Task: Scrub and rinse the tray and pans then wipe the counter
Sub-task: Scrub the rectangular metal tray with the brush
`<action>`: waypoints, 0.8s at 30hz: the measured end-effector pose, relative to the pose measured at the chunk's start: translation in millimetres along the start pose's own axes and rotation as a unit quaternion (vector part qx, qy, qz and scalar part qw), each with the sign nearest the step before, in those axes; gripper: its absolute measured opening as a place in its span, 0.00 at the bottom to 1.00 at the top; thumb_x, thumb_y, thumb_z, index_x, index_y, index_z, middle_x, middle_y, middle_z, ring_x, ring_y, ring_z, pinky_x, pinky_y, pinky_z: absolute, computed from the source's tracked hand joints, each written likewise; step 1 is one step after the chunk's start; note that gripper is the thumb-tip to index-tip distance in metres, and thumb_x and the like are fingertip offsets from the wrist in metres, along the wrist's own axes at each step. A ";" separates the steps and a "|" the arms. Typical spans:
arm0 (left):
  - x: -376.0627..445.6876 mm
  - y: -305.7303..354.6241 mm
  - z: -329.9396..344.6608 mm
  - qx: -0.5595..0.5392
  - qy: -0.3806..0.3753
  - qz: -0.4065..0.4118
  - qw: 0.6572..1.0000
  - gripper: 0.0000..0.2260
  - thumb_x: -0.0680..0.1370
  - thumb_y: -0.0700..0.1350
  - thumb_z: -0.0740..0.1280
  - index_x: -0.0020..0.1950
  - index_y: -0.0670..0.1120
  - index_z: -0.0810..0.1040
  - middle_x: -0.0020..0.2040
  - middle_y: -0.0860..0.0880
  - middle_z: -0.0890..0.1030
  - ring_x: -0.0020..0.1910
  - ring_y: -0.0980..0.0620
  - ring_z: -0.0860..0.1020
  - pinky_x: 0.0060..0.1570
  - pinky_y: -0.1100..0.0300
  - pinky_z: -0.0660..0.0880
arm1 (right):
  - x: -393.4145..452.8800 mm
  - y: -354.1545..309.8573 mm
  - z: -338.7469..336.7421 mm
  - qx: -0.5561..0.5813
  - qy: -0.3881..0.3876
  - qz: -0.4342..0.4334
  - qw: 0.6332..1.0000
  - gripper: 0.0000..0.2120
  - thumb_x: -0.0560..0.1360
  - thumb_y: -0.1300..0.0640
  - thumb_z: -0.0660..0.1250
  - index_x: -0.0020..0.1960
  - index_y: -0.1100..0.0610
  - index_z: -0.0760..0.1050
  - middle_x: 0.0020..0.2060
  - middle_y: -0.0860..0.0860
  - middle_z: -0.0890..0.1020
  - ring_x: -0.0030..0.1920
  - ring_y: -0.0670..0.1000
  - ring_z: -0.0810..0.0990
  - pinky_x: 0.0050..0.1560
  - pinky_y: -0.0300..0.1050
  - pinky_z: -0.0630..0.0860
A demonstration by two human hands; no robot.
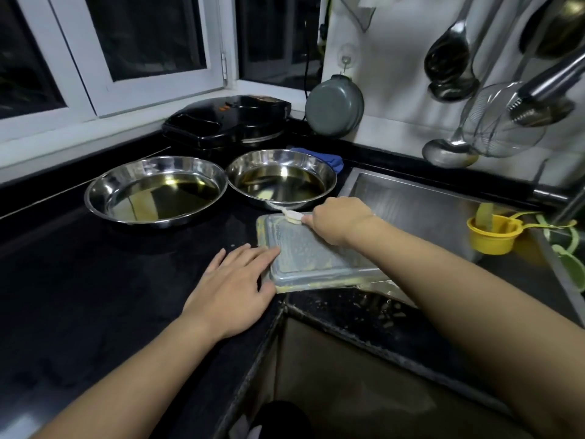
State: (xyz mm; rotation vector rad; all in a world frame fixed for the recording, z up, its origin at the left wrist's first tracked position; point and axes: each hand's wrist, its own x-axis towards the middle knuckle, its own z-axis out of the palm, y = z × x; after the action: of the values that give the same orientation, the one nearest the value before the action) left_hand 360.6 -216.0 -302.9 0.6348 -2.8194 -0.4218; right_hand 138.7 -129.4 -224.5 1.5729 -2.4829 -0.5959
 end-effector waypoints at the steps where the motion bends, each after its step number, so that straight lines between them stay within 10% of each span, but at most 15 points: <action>1: 0.8 0.1 1.1 0.008 0.000 0.000 1.000 0.26 0.84 0.59 0.51 0.82 0.64 0.52 0.81 0.62 0.60 0.81 0.58 0.52 0.81 0.52 0.45 | -1.5 10.8 3.5 -0.009 -0.007 0.020 1.000 0.18 0.86 0.48 0.49 0.65 0.52 0.74 0.41 0.52 0.73 0.41 0.57 0.74 0.42 0.52 0.75; 8: 0.9 0.4 0.4 0.026 -0.013 -0.002 1.000 0.25 0.84 0.58 0.51 0.81 0.66 0.52 0.80 0.62 0.60 0.81 0.57 0.53 0.81 0.51 0.46 | -39.5 78.1 29.9 0.049 -0.071 0.154 0.984 0.25 0.85 0.42 0.47 0.61 0.55 0.77 0.53 0.58 0.79 0.50 0.61 0.78 0.54 0.54 0.77; 15: -0.3 1.2 0.5 0.020 -0.035 -0.008 0.999 0.25 0.83 0.58 0.52 0.81 0.67 0.53 0.81 0.60 0.60 0.81 0.57 0.52 0.81 0.51 0.45 | -135.8 36.6 16.5 0.035 -0.051 -0.006 0.998 0.17 0.85 0.44 0.48 0.61 0.45 0.74 0.40 0.52 0.76 0.40 0.56 0.77 0.39 0.47 0.73; 24: -0.1 14.1 -16.5 0.038 -0.041 -0.018 0.998 0.24 0.83 0.66 0.47 0.76 0.63 0.68 0.79 0.60 0.66 0.81 0.55 0.56 0.80 0.49 0.52 | -143.9 81.9 57.6 0.306 -0.054 0.233 0.922 0.28 0.84 0.39 0.48 0.54 0.58 0.79 0.52 0.59 0.82 0.51 0.60 0.79 0.48 0.49 0.72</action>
State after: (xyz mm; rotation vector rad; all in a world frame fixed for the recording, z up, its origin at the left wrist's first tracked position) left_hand 359.8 -207.5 -282.9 0.7012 -2.9179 -0.3572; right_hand 115.2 44.2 -231.2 1.0055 -3.1665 0.1949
